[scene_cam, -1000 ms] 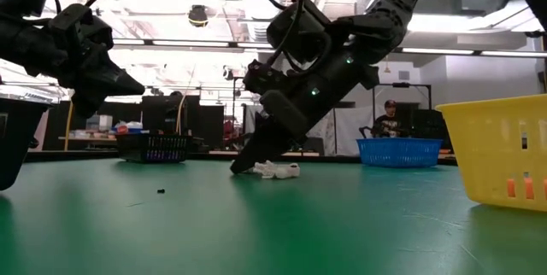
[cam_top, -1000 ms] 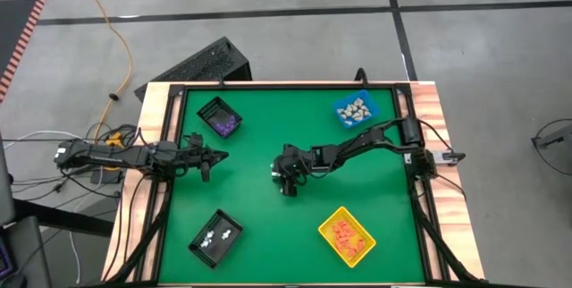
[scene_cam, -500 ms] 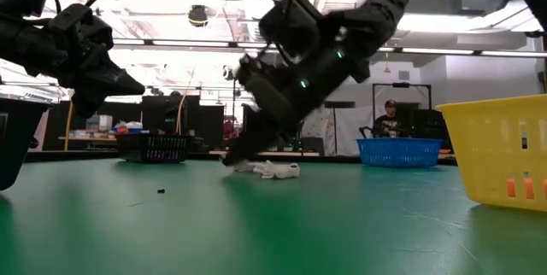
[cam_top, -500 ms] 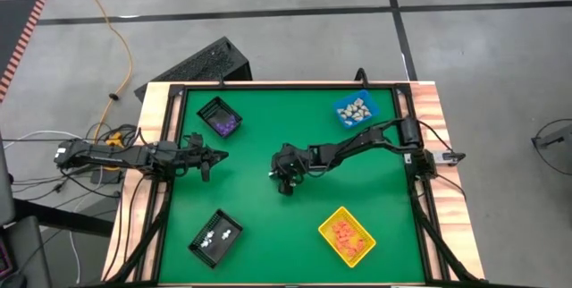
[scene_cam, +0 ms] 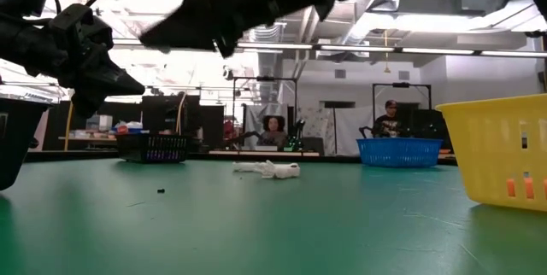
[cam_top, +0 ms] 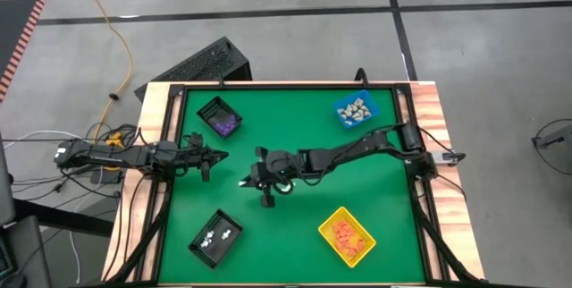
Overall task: Sort Halloween decoration
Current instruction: Put the white skeleton toy into the bottom black basket
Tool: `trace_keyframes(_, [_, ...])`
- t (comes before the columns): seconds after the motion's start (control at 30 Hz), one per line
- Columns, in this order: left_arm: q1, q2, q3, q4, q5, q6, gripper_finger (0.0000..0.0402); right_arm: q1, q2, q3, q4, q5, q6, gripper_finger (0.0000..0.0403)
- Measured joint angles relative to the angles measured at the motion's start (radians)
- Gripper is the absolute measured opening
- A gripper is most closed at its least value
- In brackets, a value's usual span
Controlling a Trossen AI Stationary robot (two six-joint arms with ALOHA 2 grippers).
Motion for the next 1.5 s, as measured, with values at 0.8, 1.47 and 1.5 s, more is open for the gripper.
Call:
trace_keyframes(0.8, [0.0, 0.001, 0.0, 0.0, -0.003, 0.041, 0.0, 0.115, 0.342, 0.476, 0.157, -0.209, 0.002, 0.0044])
trace_keyframes(1.47, [0.0, 0.001, 0.0, 0.0, 0.004, 0.044, 0.0, 0.106, 0.507, 0.672, -0.021, -0.287, 0.241, 0.0162])
trace_keyframes(1.5, [0.0, 0.001, 0.0, 0.0, 0.004, 0.044, 0.0, 0.105, 0.507, 0.672, -0.031, -0.287, 0.255, 0.0173])
